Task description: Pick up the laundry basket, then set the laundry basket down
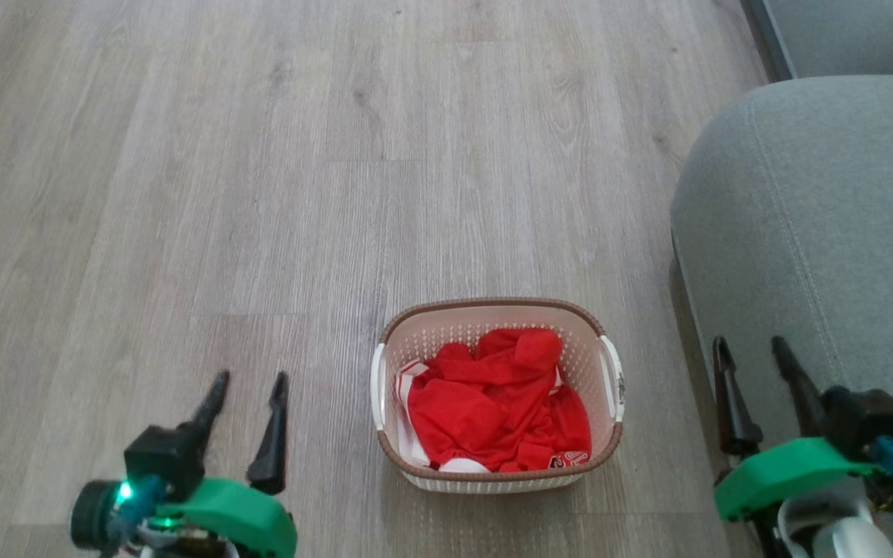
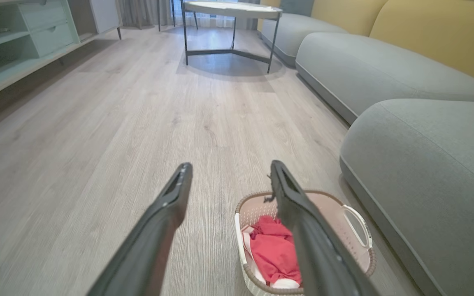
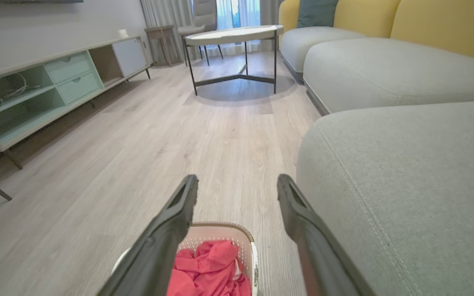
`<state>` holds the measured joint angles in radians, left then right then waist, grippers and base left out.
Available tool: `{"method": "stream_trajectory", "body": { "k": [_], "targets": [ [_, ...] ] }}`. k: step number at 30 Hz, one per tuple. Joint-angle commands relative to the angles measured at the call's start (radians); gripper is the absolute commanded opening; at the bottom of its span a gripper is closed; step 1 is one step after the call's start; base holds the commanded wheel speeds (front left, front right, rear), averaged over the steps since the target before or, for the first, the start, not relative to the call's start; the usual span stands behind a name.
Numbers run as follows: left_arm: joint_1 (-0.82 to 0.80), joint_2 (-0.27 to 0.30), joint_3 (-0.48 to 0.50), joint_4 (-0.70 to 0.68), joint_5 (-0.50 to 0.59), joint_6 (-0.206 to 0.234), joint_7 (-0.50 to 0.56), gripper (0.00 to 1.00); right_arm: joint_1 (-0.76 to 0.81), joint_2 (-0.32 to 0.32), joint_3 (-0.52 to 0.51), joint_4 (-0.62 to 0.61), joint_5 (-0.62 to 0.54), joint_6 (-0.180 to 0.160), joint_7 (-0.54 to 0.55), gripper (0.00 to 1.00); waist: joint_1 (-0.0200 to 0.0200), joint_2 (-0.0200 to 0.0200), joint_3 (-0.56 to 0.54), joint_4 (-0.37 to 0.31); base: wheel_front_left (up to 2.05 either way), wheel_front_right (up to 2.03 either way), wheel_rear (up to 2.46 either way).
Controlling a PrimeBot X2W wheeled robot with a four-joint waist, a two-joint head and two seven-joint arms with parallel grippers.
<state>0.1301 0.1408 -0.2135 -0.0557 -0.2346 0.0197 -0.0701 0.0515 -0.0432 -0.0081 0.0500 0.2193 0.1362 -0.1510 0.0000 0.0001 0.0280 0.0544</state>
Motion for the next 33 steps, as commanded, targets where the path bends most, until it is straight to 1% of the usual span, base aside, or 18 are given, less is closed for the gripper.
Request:
{"method": "stream_trajectory", "body": {
  "k": [1, 14, 33],
  "targets": [
    [0.000, -0.001, -0.001, 0.009, -0.001, 0.000, 0.000, 0.00, 0.000, 0.000, 0.001, 0.008, 0.001, 0.000, 0.000, 0.00, 0.0000, -0.0001, 0.000, 0.000, 0.00, 0.00, 0.00],
    [-0.017, -0.003, 0.018, 0.039, -0.136, -0.011, 0.008, 0.00, -0.012, -0.008, 0.004, 0.032, 0.136, -0.001, 0.015, 0.00, 0.0000, -0.0001, -0.002, -0.005, 0.00, 0.00, 0.00],
    [-0.059, -0.006, 0.055, 0.093, -0.367, -0.038, 0.026, 0.00, -0.038, -0.019, 0.000, 0.061, 0.369, -0.001, 0.047, 0.00, 0.0000, -0.0001, -0.006, -0.013, 0.00, 0.00, 0.00]
  ]
}}
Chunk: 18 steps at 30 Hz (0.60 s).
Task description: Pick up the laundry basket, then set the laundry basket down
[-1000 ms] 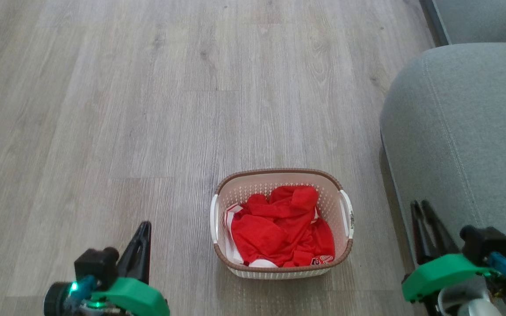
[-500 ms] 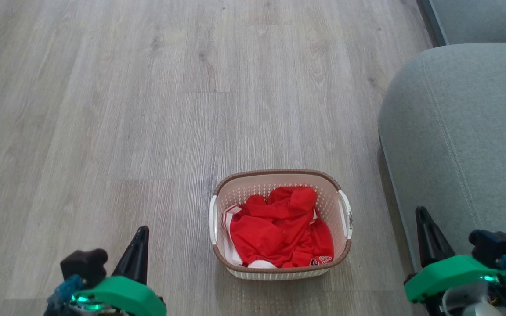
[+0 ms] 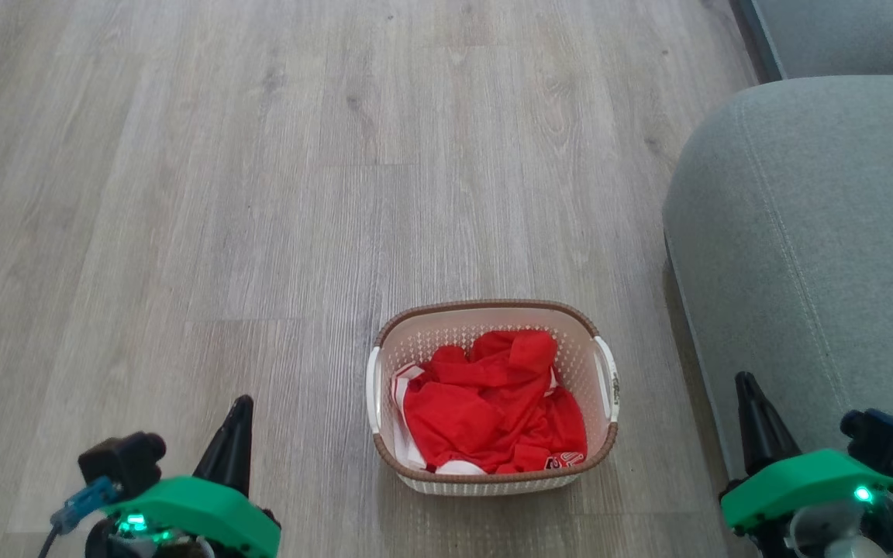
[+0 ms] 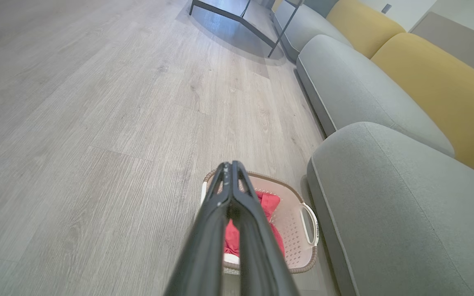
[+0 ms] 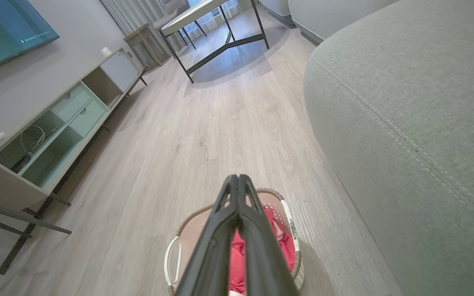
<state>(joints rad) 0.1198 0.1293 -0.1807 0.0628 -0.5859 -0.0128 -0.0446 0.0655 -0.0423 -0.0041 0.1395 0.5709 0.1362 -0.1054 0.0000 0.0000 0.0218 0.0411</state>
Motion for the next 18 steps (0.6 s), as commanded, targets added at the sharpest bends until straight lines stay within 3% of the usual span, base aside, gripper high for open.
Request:
{"method": "stream_trajectory", "body": {
  "k": [1, 18],
  "targets": [
    [-0.050, 0.005, 0.025, -0.024, -0.027, -0.007, 0.001, 0.00, -0.053, -0.020, -0.005, -0.027, 0.029, -0.001, 0.003, 0.00, 0.0000, 0.0000, 0.000, 0.000, 0.00, 0.00, 0.00],
    [-0.082, -0.002, 0.062, 0.012, -0.220, -0.027, 0.020, 0.00, -0.074, -0.026, -0.013, -0.004, 0.224, -0.002, 0.033, 0.00, 0.0000, 0.0000, -0.004, -0.008, 0.00, 0.00, 0.00]
  ]
}}
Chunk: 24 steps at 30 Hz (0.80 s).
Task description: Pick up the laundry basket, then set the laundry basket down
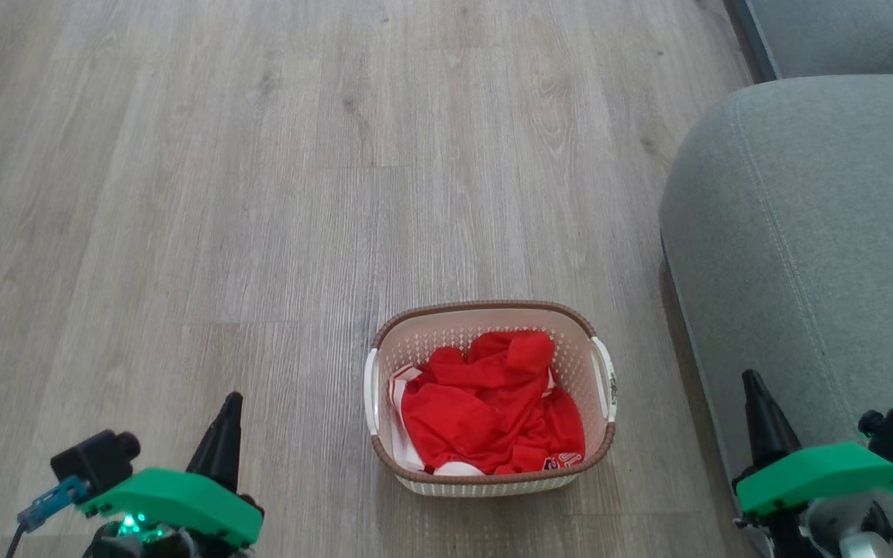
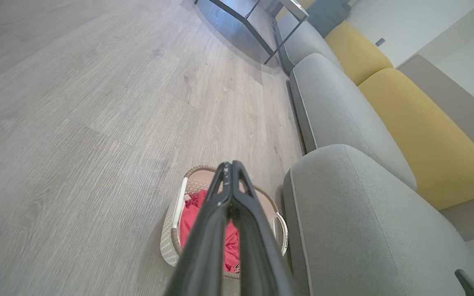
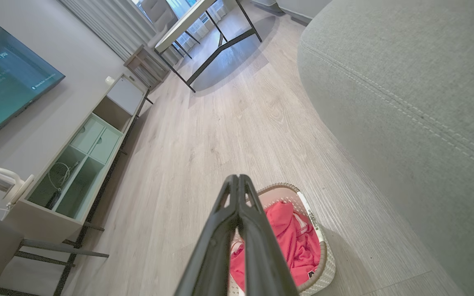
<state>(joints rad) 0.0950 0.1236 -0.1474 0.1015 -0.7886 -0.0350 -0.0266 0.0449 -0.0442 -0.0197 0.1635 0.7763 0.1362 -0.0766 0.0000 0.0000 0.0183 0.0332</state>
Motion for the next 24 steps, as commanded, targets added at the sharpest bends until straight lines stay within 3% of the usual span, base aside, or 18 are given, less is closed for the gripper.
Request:
{"method": "stream_trajectory", "body": {
  "k": [1, 24],
  "targets": [
    [-0.059, 0.003, 0.031, -0.025, -0.029, -0.006, 0.003, 0.00, -0.055, -0.024, 0.002, -0.026, 0.030, -0.002, 0.007, 0.00, 0.0000, 0.0000, 0.000, -0.001, 0.00, 0.00, 0.00],
    [-0.100, -0.009, 0.084, 0.024, -0.274, -0.033, 0.032, 0.00, -0.083, -0.029, -0.013, 0.005, 0.277, -0.003, 0.050, 0.00, 0.0000, 0.0000, -0.005, -0.010, 0.00, 0.00, 0.00]
  ]
}}
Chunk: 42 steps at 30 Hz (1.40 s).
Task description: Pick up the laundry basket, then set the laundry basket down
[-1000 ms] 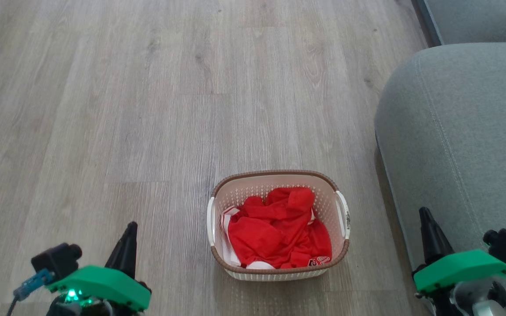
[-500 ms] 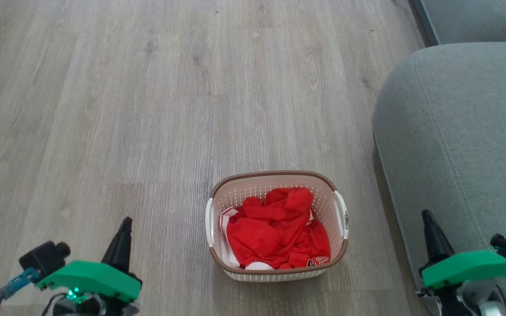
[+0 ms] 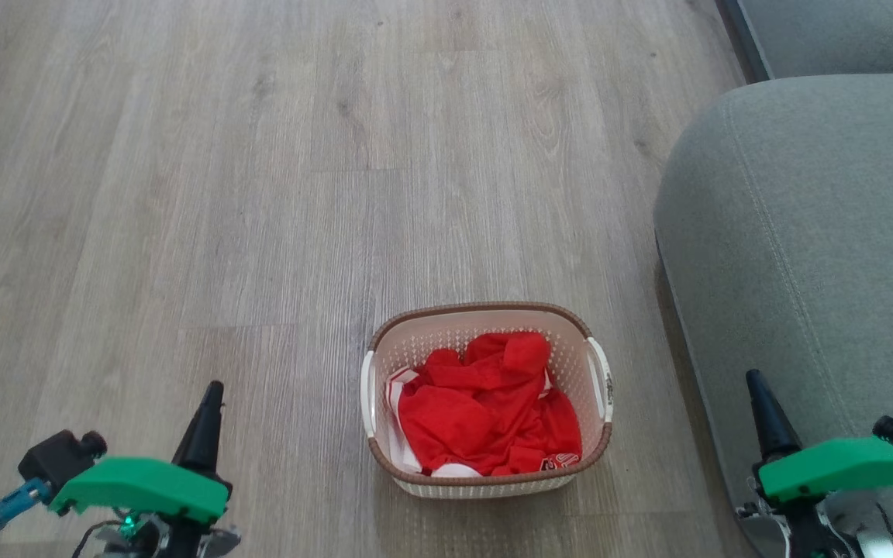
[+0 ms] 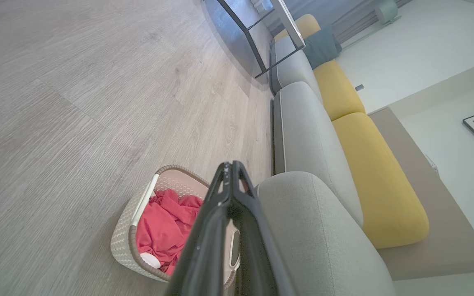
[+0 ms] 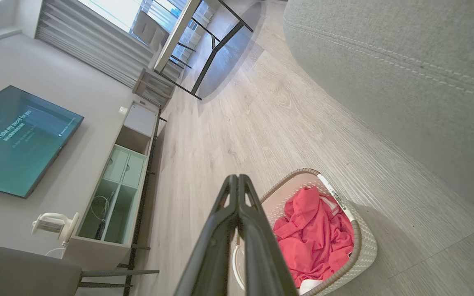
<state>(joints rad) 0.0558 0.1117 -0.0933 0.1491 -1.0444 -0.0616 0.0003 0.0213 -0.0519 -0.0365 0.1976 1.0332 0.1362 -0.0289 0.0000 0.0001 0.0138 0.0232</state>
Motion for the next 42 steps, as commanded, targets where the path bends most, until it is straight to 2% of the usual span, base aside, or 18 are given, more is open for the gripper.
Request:
{"method": "stream_trajectory", "body": {
  "k": [1, 42],
  "targets": [
    [-0.062, 0.003, 0.033, -0.022, -0.029, -0.007, 0.006, 0.00, -0.060, -0.021, 0.003, -0.028, 0.032, -0.003, 0.004, 0.00, 0.0000, -0.0001, 0.000, -0.001, 0.00, 0.00, 0.00],
    [-0.140, -0.027, 0.141, 0.070, -0.478, -0.056, 0.067, 0.00, -0.113, -0.023, -0.033, 0.030, 0.486, -0.005, 0.092, 0.00, 0.0000, -0.0001, -0.008, -0.018, 0.00, 0.00, 0.00]
  ]
}}
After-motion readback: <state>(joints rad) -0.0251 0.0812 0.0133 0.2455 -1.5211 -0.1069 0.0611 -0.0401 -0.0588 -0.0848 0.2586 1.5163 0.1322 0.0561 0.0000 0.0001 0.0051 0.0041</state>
